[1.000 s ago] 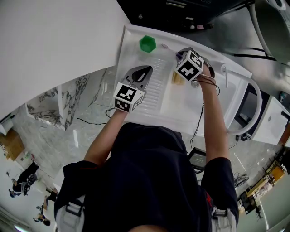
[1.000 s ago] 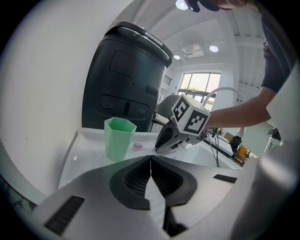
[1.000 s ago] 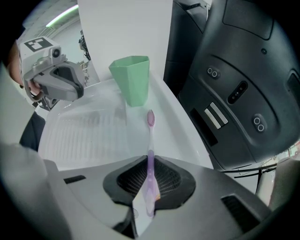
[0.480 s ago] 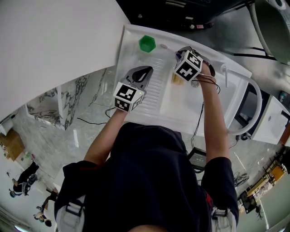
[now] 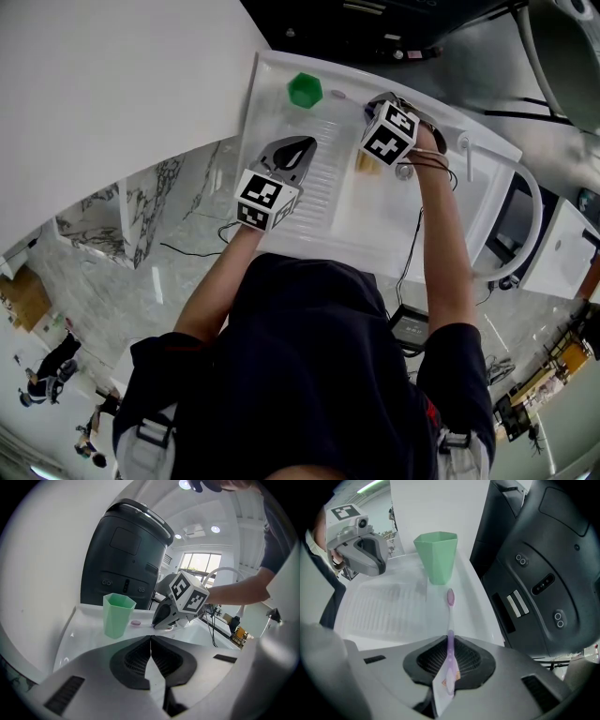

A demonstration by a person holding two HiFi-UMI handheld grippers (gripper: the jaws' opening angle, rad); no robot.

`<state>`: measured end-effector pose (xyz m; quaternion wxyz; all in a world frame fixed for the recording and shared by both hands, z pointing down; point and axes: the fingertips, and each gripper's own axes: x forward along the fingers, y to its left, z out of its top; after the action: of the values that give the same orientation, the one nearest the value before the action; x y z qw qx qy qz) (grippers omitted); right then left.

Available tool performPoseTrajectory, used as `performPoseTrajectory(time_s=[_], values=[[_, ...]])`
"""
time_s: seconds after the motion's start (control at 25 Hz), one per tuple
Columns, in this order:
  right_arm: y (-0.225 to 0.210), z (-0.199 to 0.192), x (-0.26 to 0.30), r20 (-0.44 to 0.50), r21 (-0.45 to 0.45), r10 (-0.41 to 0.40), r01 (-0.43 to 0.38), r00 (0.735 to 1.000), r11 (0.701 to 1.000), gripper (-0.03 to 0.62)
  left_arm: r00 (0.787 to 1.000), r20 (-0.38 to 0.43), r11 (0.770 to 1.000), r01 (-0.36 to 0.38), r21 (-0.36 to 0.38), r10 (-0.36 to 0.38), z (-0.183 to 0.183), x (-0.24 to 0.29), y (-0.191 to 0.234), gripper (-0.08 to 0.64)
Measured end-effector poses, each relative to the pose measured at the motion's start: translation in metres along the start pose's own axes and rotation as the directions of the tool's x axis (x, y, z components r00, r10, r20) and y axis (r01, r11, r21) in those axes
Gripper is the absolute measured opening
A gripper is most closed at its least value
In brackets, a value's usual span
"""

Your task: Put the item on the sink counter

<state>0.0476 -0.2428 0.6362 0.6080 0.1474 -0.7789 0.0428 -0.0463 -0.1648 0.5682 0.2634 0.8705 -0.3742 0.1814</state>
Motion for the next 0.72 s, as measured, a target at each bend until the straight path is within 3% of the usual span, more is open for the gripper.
performPoseTrajectory(time_s=[0.72], values=[[0.0011, -0.0028, 0.0012, 0.004, 0.022, 0.009, -0.009, 1.000, 1.000, 0.063, 1.000, -0.010, 1.000, 0.010, 0.009, -0.010, -0.0030, 0.0023, -0.0027, 0.014]])
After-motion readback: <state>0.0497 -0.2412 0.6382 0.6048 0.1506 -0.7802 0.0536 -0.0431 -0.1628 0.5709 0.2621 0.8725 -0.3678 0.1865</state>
